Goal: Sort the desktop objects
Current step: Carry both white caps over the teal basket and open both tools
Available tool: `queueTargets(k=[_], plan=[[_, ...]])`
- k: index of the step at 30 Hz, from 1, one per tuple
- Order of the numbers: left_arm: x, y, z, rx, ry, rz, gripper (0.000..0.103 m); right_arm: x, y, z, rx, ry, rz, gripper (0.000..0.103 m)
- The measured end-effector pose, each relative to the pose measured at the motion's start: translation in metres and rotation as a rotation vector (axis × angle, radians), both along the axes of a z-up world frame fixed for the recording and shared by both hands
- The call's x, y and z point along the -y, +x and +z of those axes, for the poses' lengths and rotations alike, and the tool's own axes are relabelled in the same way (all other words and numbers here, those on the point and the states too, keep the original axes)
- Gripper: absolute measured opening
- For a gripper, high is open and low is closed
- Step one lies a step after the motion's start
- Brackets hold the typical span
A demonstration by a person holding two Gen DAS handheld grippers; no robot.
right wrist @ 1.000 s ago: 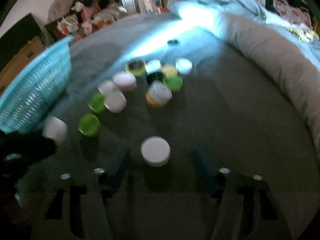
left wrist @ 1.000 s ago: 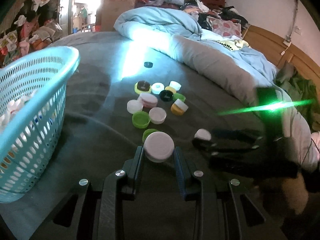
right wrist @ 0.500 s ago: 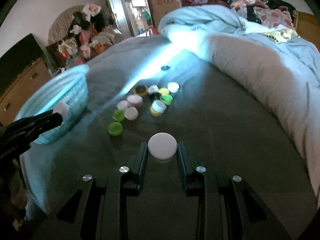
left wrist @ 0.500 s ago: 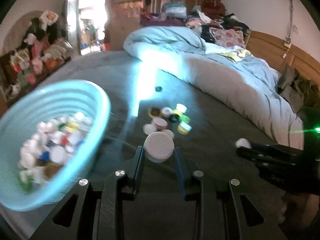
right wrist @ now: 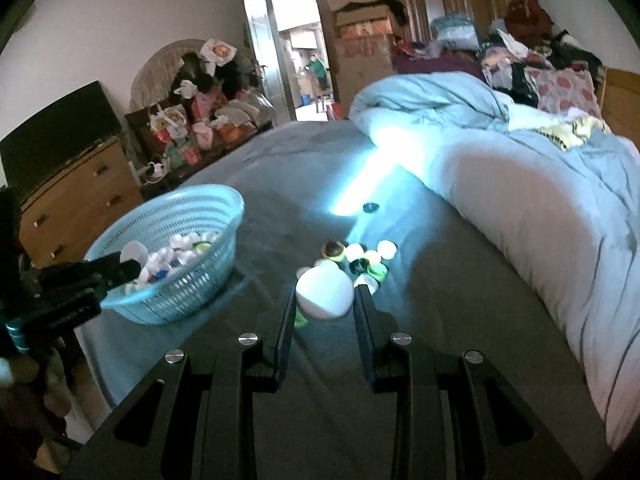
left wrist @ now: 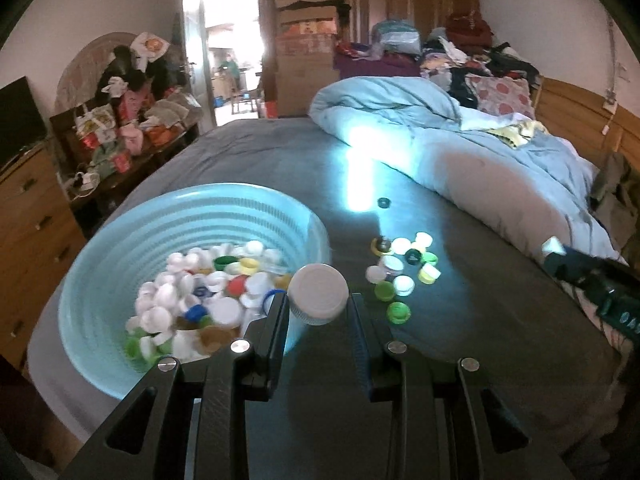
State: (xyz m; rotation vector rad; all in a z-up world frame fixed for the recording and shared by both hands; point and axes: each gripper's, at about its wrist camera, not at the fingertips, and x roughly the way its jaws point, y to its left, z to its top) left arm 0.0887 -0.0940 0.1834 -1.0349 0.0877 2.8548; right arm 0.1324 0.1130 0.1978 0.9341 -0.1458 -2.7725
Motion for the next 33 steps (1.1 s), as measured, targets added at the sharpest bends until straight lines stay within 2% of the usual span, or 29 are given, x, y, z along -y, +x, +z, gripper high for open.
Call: queueTargets(k=[8,19,27,33], plan=[[0.031,0.003,0.009,-0.019,-0.032,0.089,0.031,0.032,-0.007,0.029,-0.039,0.016,0.052,0.026],[0.079,-0.004,0.026,-0.047,-0.056,0.184,0.031,0.090,-0.030,0.049,-0.056,0.021,0.154,0.026],[0.107,-0.024,0.016,0.010,-0.045,0.212,0.031,0.136,-0.058,0.053,-0.034,0.047,0.245,0.026],[0.133,-0.046,0.008,0.089,-0.037,0.210,0.031,0.171,-0.084,0.053,0.018,0.041,0.319,0.026]])
